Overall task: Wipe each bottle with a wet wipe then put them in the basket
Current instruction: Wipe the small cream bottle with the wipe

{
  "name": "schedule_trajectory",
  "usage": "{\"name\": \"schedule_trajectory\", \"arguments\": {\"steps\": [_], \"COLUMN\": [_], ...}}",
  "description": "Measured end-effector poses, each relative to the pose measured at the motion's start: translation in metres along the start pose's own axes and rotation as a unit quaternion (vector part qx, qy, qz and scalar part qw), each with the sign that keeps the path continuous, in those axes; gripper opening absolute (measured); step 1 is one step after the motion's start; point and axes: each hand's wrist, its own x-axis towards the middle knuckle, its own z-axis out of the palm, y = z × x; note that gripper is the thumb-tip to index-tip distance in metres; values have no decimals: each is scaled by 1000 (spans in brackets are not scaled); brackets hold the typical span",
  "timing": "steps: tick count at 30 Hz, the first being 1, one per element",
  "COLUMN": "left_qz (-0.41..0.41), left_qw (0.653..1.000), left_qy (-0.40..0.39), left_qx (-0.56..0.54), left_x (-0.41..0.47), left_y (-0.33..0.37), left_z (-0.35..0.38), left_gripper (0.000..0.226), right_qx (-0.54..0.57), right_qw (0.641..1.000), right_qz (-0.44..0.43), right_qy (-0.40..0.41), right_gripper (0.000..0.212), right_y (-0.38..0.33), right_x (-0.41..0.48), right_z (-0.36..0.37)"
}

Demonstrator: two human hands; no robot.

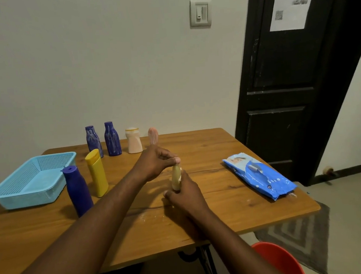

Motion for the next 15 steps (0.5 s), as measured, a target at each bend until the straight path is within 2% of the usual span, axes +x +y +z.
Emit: {"name": "schedule_trajectory", "arguments": {"steps": [6,11,15], "left_qz": [8,8,4], "left_qw": [1000,1000,1000], "left_qy": [0,-10,-13], "left_qx": [-8,3,8], "left_x": [0,0,0], "left_y": [0,1,5], "left_z": [0,-2,-3], "left_gripper": [18,21,20], "right_qx": [69,81,100], "right_qw": [997,996,994], "right_qz": [23,-14,23], "right_qy": [17,46,31], "right_gripper": [107,104,114], "right_y": [-13,-31,-29], "right_x": [-26,-10,13], "right_z": [17,16,6]}}
